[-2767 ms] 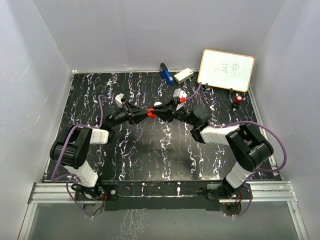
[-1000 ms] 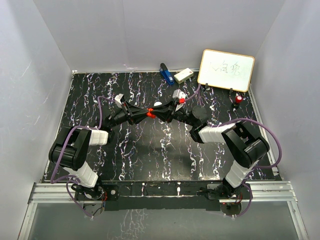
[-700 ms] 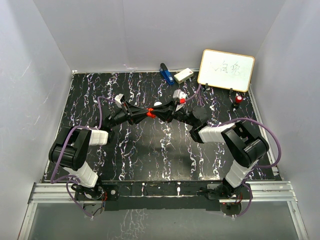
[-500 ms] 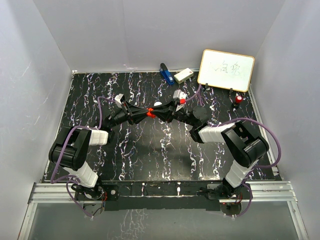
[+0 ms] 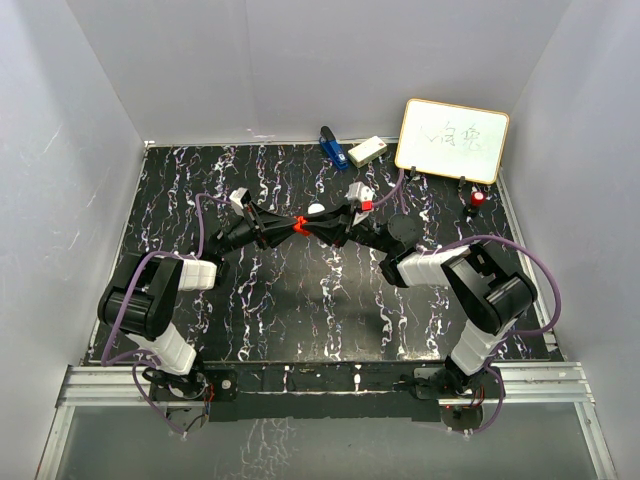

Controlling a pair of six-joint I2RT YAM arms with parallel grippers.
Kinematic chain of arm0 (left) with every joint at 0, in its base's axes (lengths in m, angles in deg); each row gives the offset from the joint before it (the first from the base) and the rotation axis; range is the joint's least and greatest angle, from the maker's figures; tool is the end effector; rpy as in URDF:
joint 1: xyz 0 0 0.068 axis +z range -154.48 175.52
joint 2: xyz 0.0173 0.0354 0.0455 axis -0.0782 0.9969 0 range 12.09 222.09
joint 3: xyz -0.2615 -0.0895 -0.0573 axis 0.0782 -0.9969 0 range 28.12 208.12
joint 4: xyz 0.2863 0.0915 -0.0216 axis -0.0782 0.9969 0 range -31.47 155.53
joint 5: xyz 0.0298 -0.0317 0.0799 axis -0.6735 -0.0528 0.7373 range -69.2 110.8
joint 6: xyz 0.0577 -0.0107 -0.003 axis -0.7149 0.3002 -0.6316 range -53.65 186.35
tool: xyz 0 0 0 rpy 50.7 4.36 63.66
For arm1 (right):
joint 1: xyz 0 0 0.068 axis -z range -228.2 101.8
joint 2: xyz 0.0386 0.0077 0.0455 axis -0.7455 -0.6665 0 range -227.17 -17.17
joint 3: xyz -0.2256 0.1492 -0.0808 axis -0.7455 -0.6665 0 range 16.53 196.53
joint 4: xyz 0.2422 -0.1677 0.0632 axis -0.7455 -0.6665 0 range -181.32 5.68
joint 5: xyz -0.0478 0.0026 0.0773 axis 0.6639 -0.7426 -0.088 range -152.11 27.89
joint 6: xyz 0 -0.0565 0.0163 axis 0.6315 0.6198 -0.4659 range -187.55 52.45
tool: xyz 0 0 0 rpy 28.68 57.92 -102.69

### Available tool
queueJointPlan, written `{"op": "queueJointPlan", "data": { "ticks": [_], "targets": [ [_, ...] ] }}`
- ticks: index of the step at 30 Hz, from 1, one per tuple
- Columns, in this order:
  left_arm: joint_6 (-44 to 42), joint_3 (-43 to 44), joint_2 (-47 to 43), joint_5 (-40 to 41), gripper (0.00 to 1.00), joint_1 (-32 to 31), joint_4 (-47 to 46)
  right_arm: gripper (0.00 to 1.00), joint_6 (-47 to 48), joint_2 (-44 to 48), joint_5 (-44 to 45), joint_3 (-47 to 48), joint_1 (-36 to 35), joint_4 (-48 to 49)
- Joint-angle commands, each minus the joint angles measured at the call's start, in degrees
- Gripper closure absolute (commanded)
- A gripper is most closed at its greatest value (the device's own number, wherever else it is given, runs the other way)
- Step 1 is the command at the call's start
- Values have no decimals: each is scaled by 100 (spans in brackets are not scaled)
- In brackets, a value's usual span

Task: Insert the wireless bluetooth earbuds into the charging case
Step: Place the earbud in the charging case.

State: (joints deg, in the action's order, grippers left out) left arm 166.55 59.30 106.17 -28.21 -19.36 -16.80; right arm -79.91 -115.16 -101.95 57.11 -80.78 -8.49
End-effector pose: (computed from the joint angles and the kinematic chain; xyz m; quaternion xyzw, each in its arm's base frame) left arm 0.3042 -0.1140 0.1802 -0.1485 0.6382 -0.7379 0.1614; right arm 0.2925 0.2194 0.2087 -0.3685 0.4928 0.4756 0.6286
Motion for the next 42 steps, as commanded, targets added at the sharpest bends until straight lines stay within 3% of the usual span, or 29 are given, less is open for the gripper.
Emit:
{"op": "queueJointPlan", "data": {
  "ticks": [1,15,42],
  "targets": [
    [113,204,-92,-90,100,-25,-650,100,40,-105,-79,-67,-16,459],
    [93,137,-176,-184,100,-36,-585,100,103,-141,256,-80,-7,665],
    [-25,442,-173,-510,100,-28,-321,100,253,-96,42,-100,133,440]
  ]
}}
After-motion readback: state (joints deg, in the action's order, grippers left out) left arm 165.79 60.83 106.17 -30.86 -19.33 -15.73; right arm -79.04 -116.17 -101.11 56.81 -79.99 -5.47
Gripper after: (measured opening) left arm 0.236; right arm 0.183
